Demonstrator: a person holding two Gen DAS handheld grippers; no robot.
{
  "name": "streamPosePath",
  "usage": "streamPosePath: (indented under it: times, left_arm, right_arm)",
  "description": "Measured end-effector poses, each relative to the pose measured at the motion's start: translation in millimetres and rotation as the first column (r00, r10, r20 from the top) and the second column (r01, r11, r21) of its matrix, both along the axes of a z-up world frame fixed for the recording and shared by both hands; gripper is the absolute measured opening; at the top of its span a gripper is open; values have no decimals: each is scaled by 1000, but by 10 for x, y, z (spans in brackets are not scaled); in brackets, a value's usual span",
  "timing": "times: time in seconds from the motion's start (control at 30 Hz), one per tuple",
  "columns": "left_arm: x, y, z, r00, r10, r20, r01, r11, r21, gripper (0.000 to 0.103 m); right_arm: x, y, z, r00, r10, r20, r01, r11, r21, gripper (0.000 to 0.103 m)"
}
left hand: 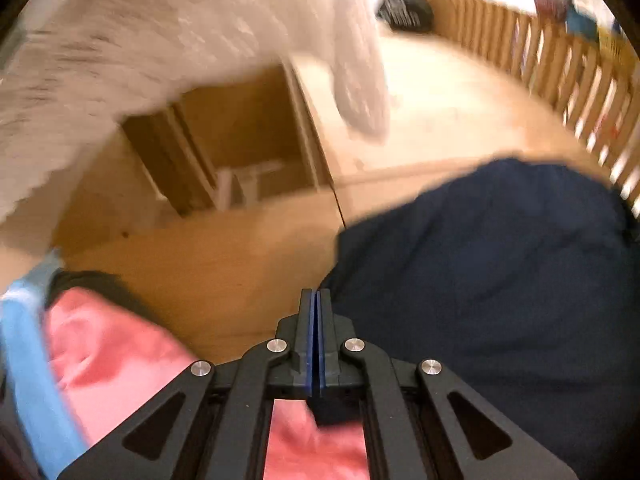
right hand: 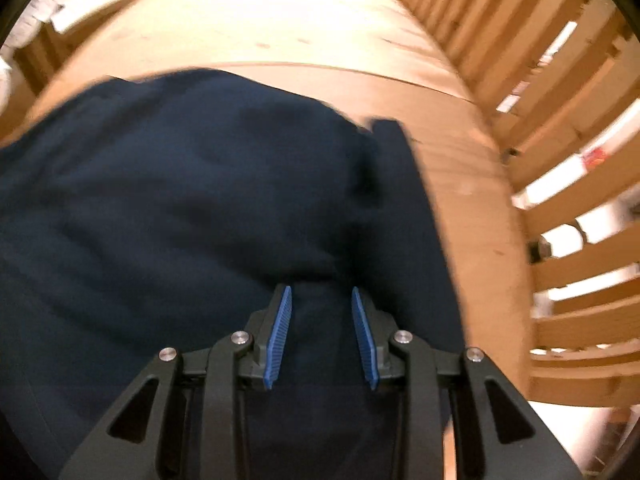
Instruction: Fold clothes
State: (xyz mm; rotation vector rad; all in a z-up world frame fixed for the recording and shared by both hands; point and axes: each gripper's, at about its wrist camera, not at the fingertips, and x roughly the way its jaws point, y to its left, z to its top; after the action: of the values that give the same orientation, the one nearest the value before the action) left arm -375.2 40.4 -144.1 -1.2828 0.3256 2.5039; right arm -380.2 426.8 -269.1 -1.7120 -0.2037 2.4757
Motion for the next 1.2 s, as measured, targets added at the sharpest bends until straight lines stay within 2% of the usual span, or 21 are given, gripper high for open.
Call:
streamPosePath:
  times: [0.07, 0.13, 0.17, 0.2, 0.27, 0.33, 0.37, 0.5, 0.57, 0.63, 0.67, 0.73, 0.77, 0.83, 0.9, 0.97, 1.0, 1.03, 1.07, 1.13, 1.2]
  left_arm:
    - [165, -35, 89, 1000, -25, -3, 25, 999, 42, 6]
    - [176, 9, 13, 998, -62, 25, 61, 998, 24, 17]
    - [135, 11, -30, 997, -63, 38, 62, 998, 22, 28]
    - [60, -8, -75, 998, -47, 44, 46, 999, 25, 30]
    - [-102, -103, -145, 998, 6, 68, -10, 998, 65, 30]
    - [-278, -215, -238, 990, 44, 137, -64, 987, 146, 30]
    - [-329, -228, -283, 986, 47, 163, -73, 985, 155, 30]
    - [-374, -54, -503, 976, 7, 219, -15, 999, 36, 30]
    - [-351, 68, -589, 968, -36, 247, 29, 999, 33, 29]
    - [-291, 178, -595, 967, -79, 242, 65, 996, 65, 23]
    - [-261, 233, -598, 966, -101, 239, 83, 993, 80, 5]
    - [-199, 318, -574, 963, -132, 233, 105, 987, 125, 4]
    - [-137, 322, -479, 964, -140, 226, 100, 978, 180, 4]
    - [116, 399, -237, 958, -210, 194, 150, 947, 285, 4]
    - [592, 679, -69, 909, -387, 152, 334, 898, 288, 5]
    - [1022, 920, 46, 837, -532, 129, 486, 830, 273, 14]
    - [1159, 971, 14, 810, -567, 151, 524, 815, 249, 20]
    - [1296, 1022, -18, 781, -599, 174, 561, 797, 225, 21]
    - [1346, 1031, -46, 773, -605, 190, 570, 795, 208, 22]
    - [1205, 932, -94, 814, -544, 206, 509, 837, 198, 21]
    - [956, 799, -91, 862, -452, 231, 400, 885, 239, 21]
  right_arm:
    - [14, 89, 8, 1000, -28, -4, 28, 999, 16, 47]
    - [12, 113, 15, 999, -36, 2, 36, 999, 34, 47]
    - [2, 98, 20, 999, -32, 8, 32, 998, 46, 47]
    - [-2, 80, 21, 1000, -27, 11, 26, 998, 59, 47]
    - [19, 49, 33, 1000, 1, 11, -3, 995, 102, 48]
    - [18, 97, 50, 1000, -7, 17, 4, 993, 119, 54]
    - [-1, 140, 57, 999, -23, 22, 20, 993, 115, 56]
    - [-86, 267, 25, 995, -88, 37, 80, 980, 180, 57]
    - [-67, 248, 18, 996, -76, 38, 67, 974, 215, 57]
    - [-57, 204, 3, 998, -51, 38, 41, 970, 238, 57]
    - [-52, 187, -1, 998, -44, 39, 34, 969, 245, 57]
    - [-43, 160, -5, 998, -38, 41, 27, 968, 251, 57]
    - [-39, 146, -6, 998, -35, 42, 24, 967, 254, 57]
    - [-38, 139, -3, 999, -31, 42, 19, 966, 259, 57]
    - [-30, 148, 3, 999, -29, 38, 18, 968, 250, 57]
    - [-25, 158, 0, 999, -26, 31, 18, 969, 245, 57]
    - [-21, 160, 0, 999, -26, 29, 18, 970, 243, 57]
    - [-18, 159, -1, 999, -26, 29, 18, 970, 243, 57]
    - [-14, 158, -3, 999, -26, 28, 18, 970, 242, 57]
    - [-14, 152, -6, 999, -21, 29, 14, 969, 246, 57]
    - [-10, 143, -7, 999, -15, 29, 8, 968, 249, 57]
